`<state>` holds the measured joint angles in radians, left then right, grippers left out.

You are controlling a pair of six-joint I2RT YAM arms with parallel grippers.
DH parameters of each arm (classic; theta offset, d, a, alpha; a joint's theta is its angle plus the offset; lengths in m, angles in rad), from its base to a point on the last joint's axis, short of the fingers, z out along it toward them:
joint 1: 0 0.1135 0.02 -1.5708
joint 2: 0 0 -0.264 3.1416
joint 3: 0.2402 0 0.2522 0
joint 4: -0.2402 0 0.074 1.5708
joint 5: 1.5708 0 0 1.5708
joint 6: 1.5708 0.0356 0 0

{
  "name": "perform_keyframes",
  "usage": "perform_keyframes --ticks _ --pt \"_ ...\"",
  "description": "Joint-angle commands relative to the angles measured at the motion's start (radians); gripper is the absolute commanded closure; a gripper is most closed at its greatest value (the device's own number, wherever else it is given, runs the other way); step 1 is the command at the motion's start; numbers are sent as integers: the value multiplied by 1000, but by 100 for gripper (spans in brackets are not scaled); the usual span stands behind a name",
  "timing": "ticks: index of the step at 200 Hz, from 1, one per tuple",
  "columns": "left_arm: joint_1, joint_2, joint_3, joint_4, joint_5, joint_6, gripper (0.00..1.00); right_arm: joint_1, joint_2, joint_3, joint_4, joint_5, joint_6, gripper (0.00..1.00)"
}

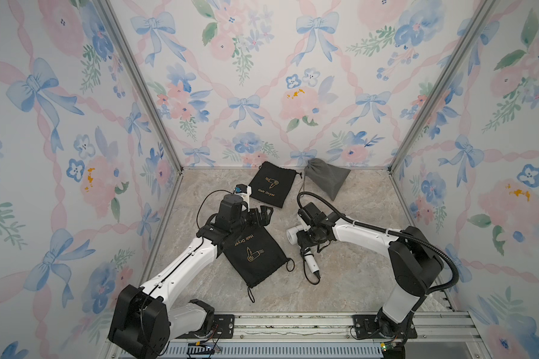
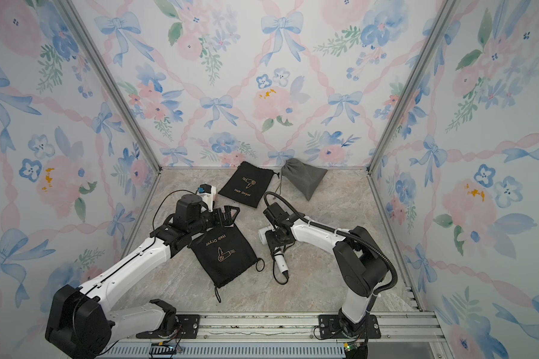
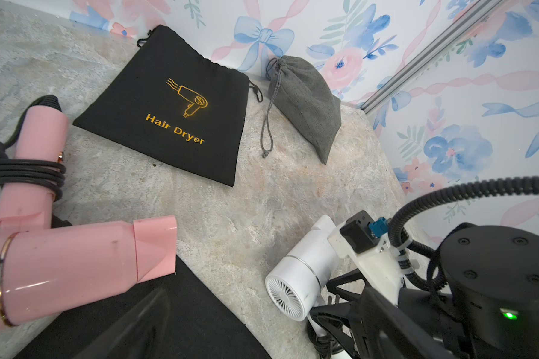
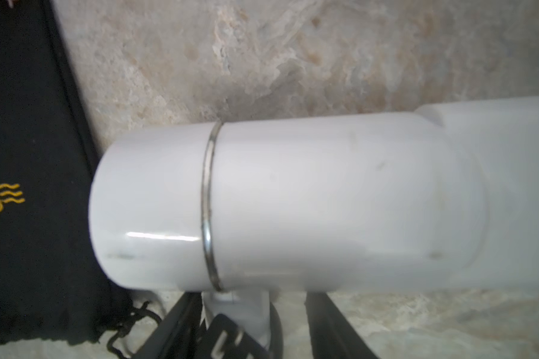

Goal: Pack away hair dryers
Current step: Adjust the hair dryer at the center of the board.

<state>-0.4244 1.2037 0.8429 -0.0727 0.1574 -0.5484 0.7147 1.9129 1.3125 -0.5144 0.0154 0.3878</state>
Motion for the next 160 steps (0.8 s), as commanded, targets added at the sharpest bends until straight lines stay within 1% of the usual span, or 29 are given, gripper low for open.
perform_keyframes --ticks 1,24,46,74,83,85,101,122,149,152,160 --pt "6 3 3 11 -14 -18 3 5 45 21 65 11 140 43" --pt "-1 -4 -14 11 -23 -27 3 5 29 4 148 5 201 42" --pt "-30 -4 -29 9 -49 -44 4 -3 -55 -48 246 2 247 39" --pt "-129 15 -51 9 -127 -80 4 -49 -213 -207 476 -102 374 36" --pt "-169 27 -55 9 -157 -93 5 -59 -252 -244 514 -113 396 36" --pt "-176 30 -57 8 -163 -97 5 -60 -279 -251 517 -110 398 36" --pt "-243 52 -66 9 -209 -135 5 -63 -379 -285 494 -63 382 35" --pt "-346 85 -68 8 -281 -198 6 -90 -494 -298 376 50 322 33" --pt "-457 137 -68 8 -369 -308 7 -191 -602 -299 245 118 246 31" --pt "-469 143 -67 8 -379 -319 8 -204 -610 -297 228 125 214 31" --pt "-494 166 -63 9 -402 -350 8 -234 -639 -294 194 144 188 31"
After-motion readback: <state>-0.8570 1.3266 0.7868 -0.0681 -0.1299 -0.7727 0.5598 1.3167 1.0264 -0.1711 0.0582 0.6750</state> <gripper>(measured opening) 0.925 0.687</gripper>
